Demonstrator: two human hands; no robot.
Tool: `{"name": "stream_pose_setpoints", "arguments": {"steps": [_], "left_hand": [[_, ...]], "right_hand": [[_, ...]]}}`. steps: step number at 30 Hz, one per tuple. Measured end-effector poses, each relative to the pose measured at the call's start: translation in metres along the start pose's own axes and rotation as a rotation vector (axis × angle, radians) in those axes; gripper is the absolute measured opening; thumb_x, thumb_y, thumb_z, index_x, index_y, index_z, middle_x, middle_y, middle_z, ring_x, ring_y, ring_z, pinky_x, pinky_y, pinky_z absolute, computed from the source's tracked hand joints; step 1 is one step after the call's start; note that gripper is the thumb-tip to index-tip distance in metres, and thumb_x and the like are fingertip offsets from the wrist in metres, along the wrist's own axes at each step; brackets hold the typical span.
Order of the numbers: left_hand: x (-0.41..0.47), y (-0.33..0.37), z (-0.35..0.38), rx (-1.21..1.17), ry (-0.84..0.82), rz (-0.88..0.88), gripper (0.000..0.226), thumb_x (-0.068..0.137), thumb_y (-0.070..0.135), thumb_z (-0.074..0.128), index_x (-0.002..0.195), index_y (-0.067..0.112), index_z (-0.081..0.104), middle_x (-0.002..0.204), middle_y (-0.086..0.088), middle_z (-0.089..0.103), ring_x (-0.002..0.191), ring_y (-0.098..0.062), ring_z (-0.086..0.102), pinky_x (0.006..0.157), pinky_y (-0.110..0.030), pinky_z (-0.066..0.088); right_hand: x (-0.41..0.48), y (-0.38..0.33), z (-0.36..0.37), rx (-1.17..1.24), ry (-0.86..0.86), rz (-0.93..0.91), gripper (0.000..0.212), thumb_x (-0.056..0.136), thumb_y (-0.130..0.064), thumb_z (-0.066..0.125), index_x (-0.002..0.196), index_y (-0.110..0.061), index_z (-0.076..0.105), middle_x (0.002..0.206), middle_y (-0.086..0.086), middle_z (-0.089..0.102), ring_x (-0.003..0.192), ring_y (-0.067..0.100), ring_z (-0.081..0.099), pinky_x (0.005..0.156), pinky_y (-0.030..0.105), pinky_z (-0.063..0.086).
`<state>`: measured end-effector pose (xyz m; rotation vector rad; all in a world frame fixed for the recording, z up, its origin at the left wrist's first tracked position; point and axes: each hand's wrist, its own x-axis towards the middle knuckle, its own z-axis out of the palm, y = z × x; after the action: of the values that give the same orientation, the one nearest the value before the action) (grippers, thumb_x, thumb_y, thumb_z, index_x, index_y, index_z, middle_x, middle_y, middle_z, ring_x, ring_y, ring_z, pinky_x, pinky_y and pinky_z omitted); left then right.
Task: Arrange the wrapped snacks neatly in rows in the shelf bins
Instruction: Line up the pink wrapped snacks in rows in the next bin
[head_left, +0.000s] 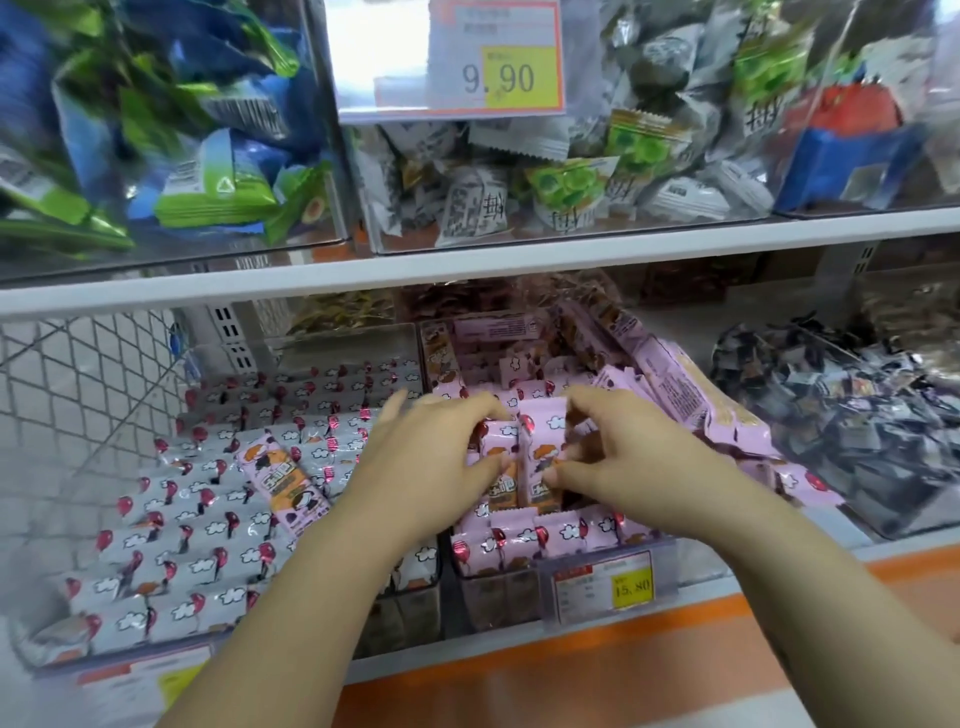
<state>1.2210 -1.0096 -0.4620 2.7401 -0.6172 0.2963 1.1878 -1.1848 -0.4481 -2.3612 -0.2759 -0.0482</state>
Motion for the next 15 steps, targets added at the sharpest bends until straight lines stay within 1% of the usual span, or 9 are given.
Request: {"name": "stream_pose_setpoints", "arguments": {"steps": [1,3,5,7,9,11,12,14,15], "left_hand": [[-0.001,0.0,-0.001,-0.008,0.017,-0.011,0.03,0.087,0.049,0.058,0.116,0.042,0.051,0.091,0.018,0.055,0.111,-0.01,0.051,0.116,-0.037,0.013],[-0.001,0.002,-0.001,-0.03,0.038,-0.031,0.03,0.087,0.049,0.059,0.114,0.041,0.052,0.09,0.017,0.056,0.108,-0.01,0.053,0.115,-0.037,0.012],[0.0,0.003,-0.002,-0.03,0.033,-0.051,0.03,0.087,0.048,0.059,0.115,0.039,0.051,0.093,0.015,0.058,0.108,-0.011,0.054,0.115,-0.038,0.013],[0.001,0.003,-0.001,-0.043,0.028,-0.063,0.027,0.088,0.043,0.06,0.113,0.039,0.052,0.087,0.015,0.056,0.104,-0.013,0.053,0.114,-0.039,0.018],[0.002,0.002,0.0,-0.097,0.044,-0.062,0.022,0.087,0.035,0.062,0.107,0.039,0.054,0.079,0.017,0.05,0.094,-0.015,0.05,0.105,-0.037,0.03],[0.002,0.0,0.0,-0.149,0.051,-0.056,0.02,0.087,0.029,0.063,0.102,0.04,0.055,0.075,0.019,0.047,0.088,-0.014,0.047,0.091,-0.034,0.036],[0.001,-0.001,-0.002,-0.159,0.033,-0.055,0.023,0.087,0.027,0.062,0.105,0.04,0.057,0.078,0.02,0.048,0.087,-0.013,0.046,0.089,-0.033,0.037],[0.001,-0.006,-0.004,-0.173,-0.044,-0.042,0.034,0.09,0.024,0.059,0.119,0.04,0.057,0.094,0.016,0.058,0.08,-0.01,0.046,0.081,-0.028,0.04],[0.002,-0.008,-0.006,-0.182,-0.087,-0.034,0.037,0.091,0.023,0.056,0.124,0.04,0.054,0.099,0.014,0.06,0.073,-0.005,0.045,0.073,-0.024,0.039]], "right_hand": [[0.0,-0.001,-0.002,-0.014,-0.011,0.004,0.028,0.083,-0.014,0.069,0.075,-0.019,0.043,0.061,-0.003,0.052,0.047,0.0,0.045,0.047,0.011,0.037],[-0.002,-0.005,-0.01,-0.047,0.004,-0.007,0.024,0.083,-0.016,0.069,0.078,-0.018,0.046,0.06,-0.004,0.053,0.046,0.0,0.045,0.046,0.012,0.036],[-0.004,-0.01,-0.02,-0.002,0.046,-0.036,0.017,0.083,-0.017,0.07,0.088,-0.02,0.053,0.06,-0.005,0.057,0.046,-0.001,0.049,0.045,0.011,0.036],[-0.005,-0.013,-0.02,0.067,0.05,-0.046,0.019,0.082,-0.017,0.07,0.093,-0.023,0.057,0.06,-0.006,0.062,0.047,-0.002,0.051,0.047,0.013,0.037],[-0.003,-0.011,-0.01,0.077,0.007,-0.026,0.021,0.082,-0.015,0.07,0.097,-0.021,0.057,0.061,-0.002,0.062,0.046,-0.001,0.049,0.048,0.015,0.037],[0.001,-0.007,0.006,0.028,-0.054,-0.007,0.024,0.083,-0.012,0.069,0.104,-0.012,0.057,0.062,-0.004,0.058,0.048,0.001,0.05,0.046,0.011,0.036],[0.002,-0.006,0.013,0.0,-0.079,0.001,0.022,0.084,-0.012,0.067,0.104,-0.009,0.058,0.063,-0.006,0.054,0.053,0.003,0.053,0.047,0.011,0.037],[0.003,-0.004,0.018,-0.045,-0.13,0.01,0.01,0.086,-0.012,0.065,0.087,-0.008,0.056,0.061,-0.007,0.047,0.065,0.007,0.062,0.051,0.012,0.039],[0.003,-0.003,0.017,-0.044,-0.16,0.02,0.015,0.087,-0.014,0.064,0.08,-0.009,0.052,0.062,-0.006,0.047,0.067,0.008,0.063,0.054,0.015,0.042]]}}
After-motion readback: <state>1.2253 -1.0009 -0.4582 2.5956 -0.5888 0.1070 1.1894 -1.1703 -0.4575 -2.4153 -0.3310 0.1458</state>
